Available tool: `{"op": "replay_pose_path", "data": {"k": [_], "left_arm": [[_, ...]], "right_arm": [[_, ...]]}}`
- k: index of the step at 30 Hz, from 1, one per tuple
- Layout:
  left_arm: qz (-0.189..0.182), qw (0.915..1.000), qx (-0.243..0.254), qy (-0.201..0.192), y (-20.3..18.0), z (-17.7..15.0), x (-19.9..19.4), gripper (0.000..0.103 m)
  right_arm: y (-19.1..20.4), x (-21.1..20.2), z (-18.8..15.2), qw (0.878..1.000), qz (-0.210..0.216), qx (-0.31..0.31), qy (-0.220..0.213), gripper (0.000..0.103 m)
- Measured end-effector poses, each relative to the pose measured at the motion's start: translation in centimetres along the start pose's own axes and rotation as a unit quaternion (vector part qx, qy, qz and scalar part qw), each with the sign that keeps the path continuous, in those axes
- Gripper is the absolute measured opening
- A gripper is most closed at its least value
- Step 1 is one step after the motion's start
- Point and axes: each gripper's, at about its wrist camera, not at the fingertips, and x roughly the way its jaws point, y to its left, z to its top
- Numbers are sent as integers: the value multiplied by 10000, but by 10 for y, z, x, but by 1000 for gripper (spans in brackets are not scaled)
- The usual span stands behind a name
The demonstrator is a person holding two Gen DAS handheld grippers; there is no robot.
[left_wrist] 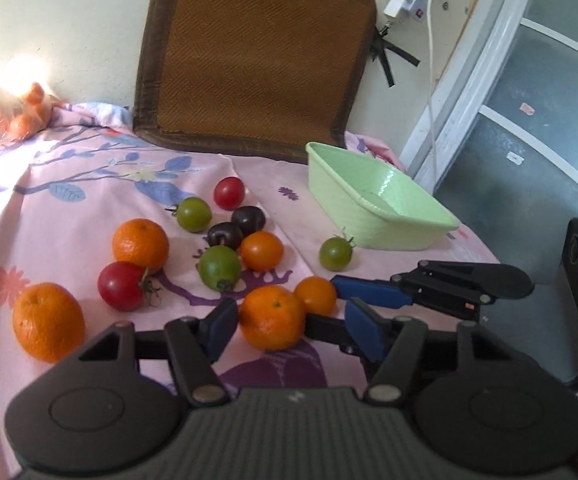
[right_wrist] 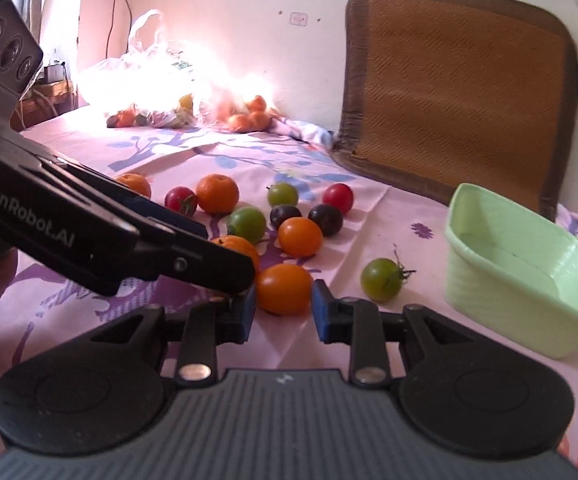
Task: Organize fruits
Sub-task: 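Grasp a tangerine with the left tool while the right tool grasps an orange tomato, then carry both fruits over the green bowl and open both tools to drop them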
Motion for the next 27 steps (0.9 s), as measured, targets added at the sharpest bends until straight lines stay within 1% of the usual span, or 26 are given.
{"op": "replay_pose_path", "data": {"k": [1,3,5,8,11,14,16,17,19,21,22,24,26,27], "left_arm": [[33,10000,-15,0,1,0,-1,56],[142,9999,-15,-3,1,-1,0,45],[213,9998,-49,33,1,0,1,40],[48,9998,-159,52,0,3,1,39],[-126,9999,13,-29,-16,12,1,39],[-388,9990,238,-45,-40,35,15,39],[-561,9977,378,-68,-59,56,32,39],[-667,9963,526,-138,-71,66,42,39],[-727,9941,782,-215,-92,82,63,39],[-829,9936,765,-108,-106,95,89,39],[-841,9936,751,-25,-110,99,102,39],[-684,9944,804,85,-117,101,122,39],[-544,9952,787,225,-120,99,138,39],[-528,9954,752,267,-120,98,142,39]], "right_arm": [[0,3,0,10000,-23,-55,23,37],[-2,7,-1,10000,21,-67,26,39],[-6,10,-2,9999,117,9,38,37],[-11,6,-6,9997,185,149,-28,36],[-16,-9,-11,9994,42,261,-228,35],[-32,-32,-11,9968,-345,359,-627,36],[-49,-43,-11,9926,-726,548,-808,36],[-60,-47,-11,9887,-1002,659,-896,36],[-83,-53,-12,9783,-1519,950,-1036,36],[-104,-56,-13,9698,-1842,1213,-1041,36],[-112,-56,-14,9666,-1966,1295,-1009,36],[-126,-50,-17,9624,-2149,1413,-871,36],[-132,-45,-23,9609,-2233,1450,-761,36],[-133,-44,-25,9598,-2272,1448,-793,37]]}}
